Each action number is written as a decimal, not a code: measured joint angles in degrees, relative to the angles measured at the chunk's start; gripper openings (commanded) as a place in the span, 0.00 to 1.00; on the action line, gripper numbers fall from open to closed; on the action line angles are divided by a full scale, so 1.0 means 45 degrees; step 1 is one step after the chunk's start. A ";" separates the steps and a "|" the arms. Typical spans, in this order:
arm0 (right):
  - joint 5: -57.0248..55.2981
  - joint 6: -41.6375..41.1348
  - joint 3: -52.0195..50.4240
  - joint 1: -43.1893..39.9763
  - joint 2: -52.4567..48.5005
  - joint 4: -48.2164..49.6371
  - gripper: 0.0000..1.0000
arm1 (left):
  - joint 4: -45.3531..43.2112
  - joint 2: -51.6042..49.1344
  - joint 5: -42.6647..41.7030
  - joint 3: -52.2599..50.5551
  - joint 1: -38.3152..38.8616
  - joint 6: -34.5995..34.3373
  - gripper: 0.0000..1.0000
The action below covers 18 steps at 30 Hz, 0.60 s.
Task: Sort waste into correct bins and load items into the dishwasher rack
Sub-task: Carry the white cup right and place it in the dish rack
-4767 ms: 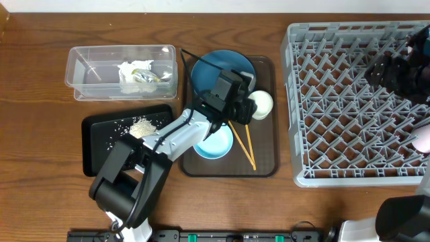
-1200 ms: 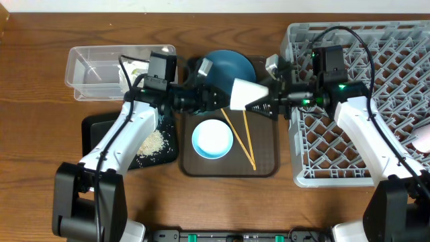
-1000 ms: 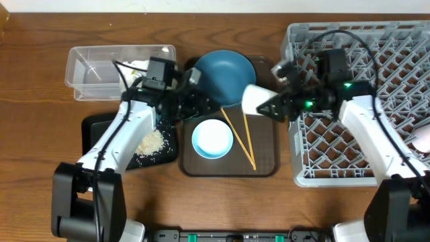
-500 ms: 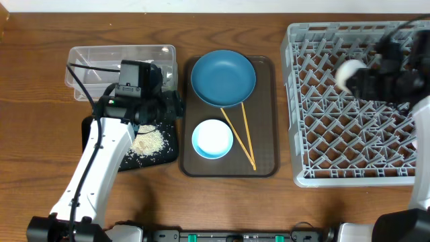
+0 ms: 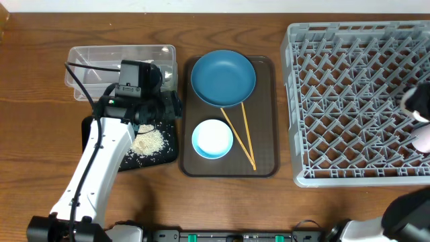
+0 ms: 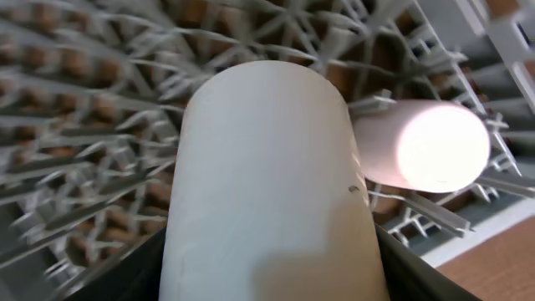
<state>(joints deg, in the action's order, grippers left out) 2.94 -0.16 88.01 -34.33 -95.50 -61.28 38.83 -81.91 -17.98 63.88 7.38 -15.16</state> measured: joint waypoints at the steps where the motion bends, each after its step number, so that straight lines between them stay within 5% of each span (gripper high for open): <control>1: -0.0053 -0.0044 0.0000 -0.0131 -0.0248 0.0097 0.15 | 0.0000 0.0000 0.0000 0.0000 0.0000 0.0000 0.58; 8: -0.0233 -0.0155 0.0000 -0.0403 -0.1345 0.0495 0.20 | 0.0000 0.0000 0.0034 0.0000 0.0000 0.0000 0.58; 18: -0.0248 -0.0160 0.0005 -0.0403 -0.2623 0.0248 0.60 | 0.0000 0.0000 0.0039 0.0000 0.0000 0.0000 0.58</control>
<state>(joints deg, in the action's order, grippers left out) 1.83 -0.89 88.03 -36.14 -107.31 -60.16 38.83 -81.91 -17.80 63.88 7.38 -15.16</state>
